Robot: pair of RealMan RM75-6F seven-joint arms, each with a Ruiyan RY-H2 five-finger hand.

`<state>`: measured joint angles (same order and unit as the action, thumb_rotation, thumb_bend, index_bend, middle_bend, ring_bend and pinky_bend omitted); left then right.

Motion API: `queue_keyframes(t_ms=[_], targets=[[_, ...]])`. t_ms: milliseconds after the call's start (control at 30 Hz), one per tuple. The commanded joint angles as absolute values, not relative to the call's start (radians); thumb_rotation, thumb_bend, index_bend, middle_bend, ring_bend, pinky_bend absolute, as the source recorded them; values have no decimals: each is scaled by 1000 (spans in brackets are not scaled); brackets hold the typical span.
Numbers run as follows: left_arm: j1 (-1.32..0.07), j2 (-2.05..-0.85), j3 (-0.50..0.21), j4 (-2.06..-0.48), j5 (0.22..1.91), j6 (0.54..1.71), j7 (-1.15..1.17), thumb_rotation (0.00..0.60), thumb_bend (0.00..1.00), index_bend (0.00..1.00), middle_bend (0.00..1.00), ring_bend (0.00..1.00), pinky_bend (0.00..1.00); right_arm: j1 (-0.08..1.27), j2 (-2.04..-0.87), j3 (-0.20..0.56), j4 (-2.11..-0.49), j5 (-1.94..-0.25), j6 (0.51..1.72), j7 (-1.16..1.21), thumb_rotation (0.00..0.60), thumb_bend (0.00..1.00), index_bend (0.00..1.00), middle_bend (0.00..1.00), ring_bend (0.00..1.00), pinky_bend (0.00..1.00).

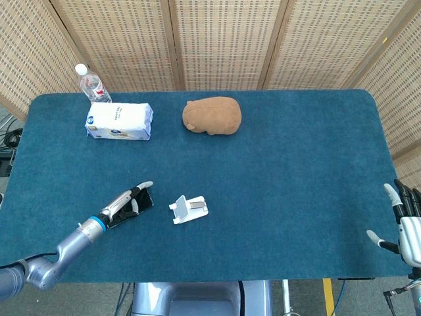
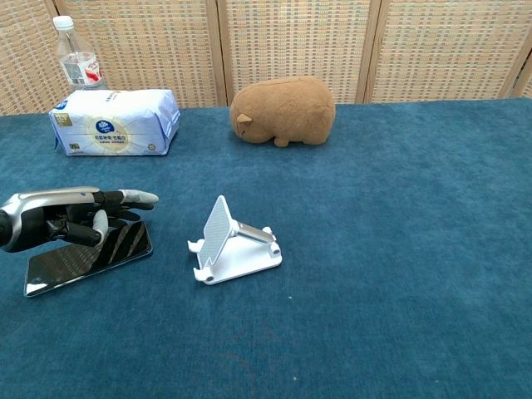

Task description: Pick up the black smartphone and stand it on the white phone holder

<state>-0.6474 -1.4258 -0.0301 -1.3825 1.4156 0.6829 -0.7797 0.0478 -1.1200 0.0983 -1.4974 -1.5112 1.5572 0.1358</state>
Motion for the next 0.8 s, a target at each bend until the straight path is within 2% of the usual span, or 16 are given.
queue_keyframes(t_ms=[33, 300, 367, 433, 500, 533, 600, 633, 800], targets=[[-648, -1416, -15, -1402, 1441, 687, -785, 600, 1000, 0, 0, 0, 0, 48, -1120, 98, -1497, -1511, 1557, 137, 600, 105, 0, 0, 0, 0], [-657, -1381, 16, -1483, 1499, 707, -765, 600, 1000, 0, 0, 0, 0, 47, -1120, 98, -1496, -1510, 1558, 138, 600, 105, 0, 0, 0, 0], [-653, -1370, 24, -1497, 1509, 722, -751, 600, 955, 0, 0, 0, 0, 47, -1120, 99, -1496, -1510, 1559, 139, 600, 105, 0, 0, 0, 0], [-642, -1358, 27, -1504, 1516, 753, -721, 600, 817, 0, 0, 0, 0, 46, -1119, 99, -1496, -1510, 1560, 141, 600, 105, 0, 0, 0, 0], [-621, -1347, 22, -1504, 1508, 804, -632, 600, 504, 0, 0, 0, 0, 46, -1119, 99, -1496, -1511, 1560, 142, 600, 105, 0, 0, 0, 0], [-609, -1346, 18, -1504, 1496, 829, -568, 600, 379, 0, 0, 0, 0, 46, -1119, 98, -1496, -1511, 1560, 142, 600, 105, 0, 0, 0, 0], [-582, -1344, 6, -1516, 1444, 875, -400, 600, 272, 0, 0, 0, 0, 46, -1119, 98, -1496, -1513, 1560, 141, 600, 105, 0, 0, 0, 0], [-576, -1344, 2, -1524, 1426, 885, -353, 600, 249, 0, 0, 0, 0, 46, -1120, 98, -1496, -1513, 1560, 140, 600, 105, 0, 0, 0, 0], [-549, -1364, -20, -1580, 1275, 944, -19, 600, 216, 0, 0, 0, 0, 46, -1121, 96, -1498, -1516, 1563, 135, 600, 105, 0, 0, 0, 0]])
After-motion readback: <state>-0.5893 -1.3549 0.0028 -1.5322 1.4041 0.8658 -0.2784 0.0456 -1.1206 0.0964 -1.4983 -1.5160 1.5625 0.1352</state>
